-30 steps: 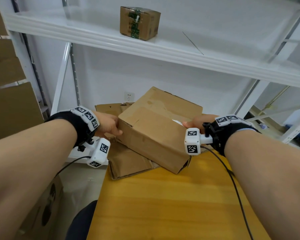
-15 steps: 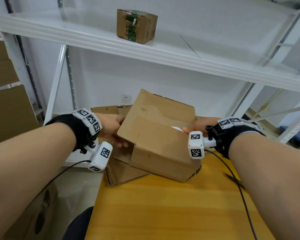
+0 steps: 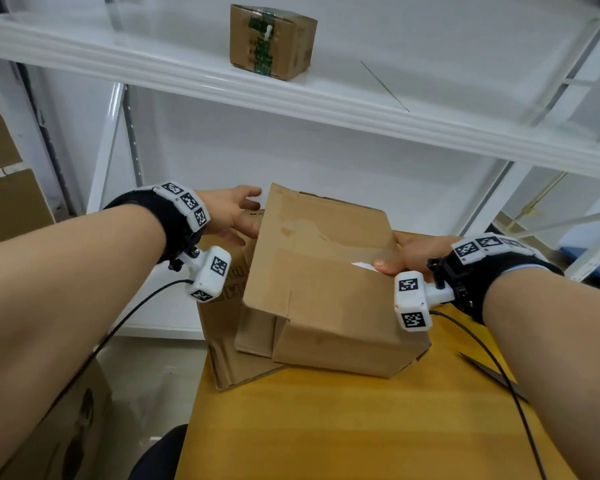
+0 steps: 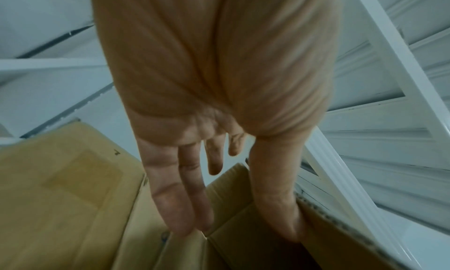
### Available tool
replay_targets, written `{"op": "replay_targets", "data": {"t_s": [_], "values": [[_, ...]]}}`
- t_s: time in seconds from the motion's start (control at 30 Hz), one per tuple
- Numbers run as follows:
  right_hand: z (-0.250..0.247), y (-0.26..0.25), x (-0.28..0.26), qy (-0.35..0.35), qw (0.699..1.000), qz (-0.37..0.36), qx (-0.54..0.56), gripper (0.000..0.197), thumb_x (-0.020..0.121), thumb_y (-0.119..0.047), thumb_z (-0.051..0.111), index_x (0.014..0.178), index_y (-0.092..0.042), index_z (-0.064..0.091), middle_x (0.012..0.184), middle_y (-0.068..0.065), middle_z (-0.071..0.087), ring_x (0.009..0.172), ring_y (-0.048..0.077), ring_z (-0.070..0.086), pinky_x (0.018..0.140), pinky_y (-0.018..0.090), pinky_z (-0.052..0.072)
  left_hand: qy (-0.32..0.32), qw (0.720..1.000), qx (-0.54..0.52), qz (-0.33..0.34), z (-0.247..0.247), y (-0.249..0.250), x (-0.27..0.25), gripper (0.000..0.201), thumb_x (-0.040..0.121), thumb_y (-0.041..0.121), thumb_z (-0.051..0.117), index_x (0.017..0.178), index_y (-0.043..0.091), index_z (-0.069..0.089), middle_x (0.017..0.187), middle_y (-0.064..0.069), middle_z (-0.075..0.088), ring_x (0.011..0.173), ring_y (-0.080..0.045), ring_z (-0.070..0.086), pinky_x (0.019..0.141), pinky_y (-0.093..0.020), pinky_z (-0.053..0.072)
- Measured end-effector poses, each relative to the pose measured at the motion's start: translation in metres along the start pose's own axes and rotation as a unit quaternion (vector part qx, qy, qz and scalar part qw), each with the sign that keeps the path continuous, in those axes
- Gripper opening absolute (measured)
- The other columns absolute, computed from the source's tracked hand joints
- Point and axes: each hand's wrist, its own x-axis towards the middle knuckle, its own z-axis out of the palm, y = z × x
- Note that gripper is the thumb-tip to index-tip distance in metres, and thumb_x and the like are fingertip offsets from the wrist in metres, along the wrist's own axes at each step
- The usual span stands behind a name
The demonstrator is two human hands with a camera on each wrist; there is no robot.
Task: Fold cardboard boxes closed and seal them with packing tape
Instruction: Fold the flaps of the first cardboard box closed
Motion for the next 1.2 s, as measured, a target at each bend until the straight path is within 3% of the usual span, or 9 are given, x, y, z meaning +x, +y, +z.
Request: {"op": "replay_targets", "data": {"t_s": [0.07, 0.2, 0.47, 0.6, 0.73, 0.97, 1.07, 1.13, 1.2], "values": [[-0.002, -0.003, -0.004, -0.016, 1.0, 0.0, -0.022, 0.149, 0.007, -0.079, 0.083, 0.143, -0.033, 0.042, 0.132, -0.003, 0.063, 0.12, 0.023, 0.061, 0.107, 0.048, 0.046, 0.001, 1.0, -0.028, 0.013, 0.006, 0.001, 0.007, 0.108, 0.081, -0.007, 0.071, 0.157, 0.033, 0.005, 0.162, 0.004, 0.016, 0.139, -0.023, 0.037, 0.085, -0.043, 0.057], [0.0, -0.013, -0.01, -0.035, 0.999, 0.001, 0.005, 0.156, 0.009, -0.074, 0.089, 0.149, -0.03, 0.036, 0.139, -0.003, 0.058, 0.128, 0.025, 0.056, 0.113, 0.05, 0.04, -0.013, 0.998, -0.033, 0.045, 0.012, 0.005, 0.019, 0.109, 0.084, -0.016, 0.061, 0.156, 0.032, -0.004, 0.164, 0.009, 0.009, 0.126, -0.016, 0.046, 0.065, -0.028, 0.058], [0.003, -0.015, -0.007, -0.036, 0.998, 0.021, 0.048, 0.155, 0.011, -0.064, 0.095, 0.15, -0.03, 0.036, 0.138, -0.001, 0.06, 0.126, 0.026, 0.058, 0.112, 0.052, 0.041, -0.003, 0.999, -0.038, 0.039, 0.007, -0.001, 0.03, 0.071, 0.086, -0.005, 0.066, 0.146, 0.017, 0.034, 0.144, -0.003, 0.047, 0.108, -0.022, 0.064, 0.072, -0.031, 0.059], [0.002, -0.015, -0.006, -0.044, 0.998, 0.015, 0.035, 0.153, 0.021, -0.064, 0.096, 0.154, -0.029, 0.03, 0.145, -0.002, 0.055, 0.132, 0.025, 0.054, 0.115, 0.05, 0.038, 0.025, 0.997, -0.068, 0.032, 0.014, -0.012, 0.034, 0.063, 0.085, 0.011, 0.073, 0.136, 0.016, 0.037, 0.138, -0.005, 0.05, 0.11, -0.025, 0.064, 0.081, -0.036, 0.059], [0.006, -0.024, -0.018, -0.047, 0.997, 0.023, 0.053, 0.123, 0.056, -0.043, 0.093, 0.157, -0.024, 0.024, 0.15, 0.001, 0.048, 0.137, 0.026, 0.048, 0.118, 0.051, 0.034, 0.018, 0.995, -0.102, 0.013, 0.016, -0.015, 0.036, 0.066, 0.082, 0.012, 0.076, 0.133, 0.018, 0.034, 0.126, -0.011, 0.062, 0.111, -0.029, 0.065, 0.098, -0.047, 0.052], [0.002, -0.016, -0.006, -0.052, 0.999, 0.007, 0.003, 0.167, 0.014, -0.072, 0.09, 0.158, -0.029, 0.019, 0.153, -0.001, 0.045, 0.139, 0.025, 0.046, 0.118, 0.051, 0.033, -0.011, 0.984, -0.179, 0.007, 0.021, -0.022, 0.038, 0.093, 0.06, 0.014, 0.089, 0.138, 0.012, 0.039, 0.128, -0.011, 0.061, 0.111, -0.03, 0.064, 0.098, -0.049, 0.051], [0.0, -0.014, 0.0, -0.053, 0.999, 0.0, -0.01, 0.17, 0.011, -0.076, 0.088, 0.159, -0.03, 0.017, 0.153, -0.001, 0.045, 0.138, 0.025, 0.047, 0.118, 0.05, 0.034, -0.024, 0.981, -0.193, 0.011, 0.022, -0.024, 0.04, 0.099, 0.039, 0.023, 0.098, 0.124, 0.004, 0.052, 0.103, -0.013, 0.071, 0.095, -0.028, 0.07, 0.088, -0.045, 0.055], [-0.001, -0.013, 0.002, -0.058, 0.998, -0.008, -0.016, 0.171, 0.01, -0.076, 0.088, 0.159, -0.03, 0.016, 0.154, -0.001, 0.044, 0.138, 0.025, 0.046, 0.119, 0.05, 0.033, -0.052, 0.98, -0.192, 0.015, 0.022, -0.023, 0.04, 0.088, 0.027, 0.031, 0.101, 0.104, 0.007, 0.065, 0.091, -0.01, 0.072, 0.087, -0.026, 0.069, 0.089, -0.043, 0.053], [-0.001, -0.013, 0.003, -0.054, 0.998, -0.012, -0.034, 0.172, 0.009, -0.079, 0.085, 0.159, -0.031, 0.015, 0.153, -0.002, 0.044, 0.139, 0.025, 0.045, 0.119, 0.05, 0.033, -0.063, 0.983, -0.175, 0.007, 0.023, -0.02, 0.034, 0.059, 0.037, 0.026, 0.1, 0.088, 0.015, 0.073, 0.086, -0.008, 0.07, 0.081, -0.026, 0.064, 0.085, -0.043, 0.051]]}}
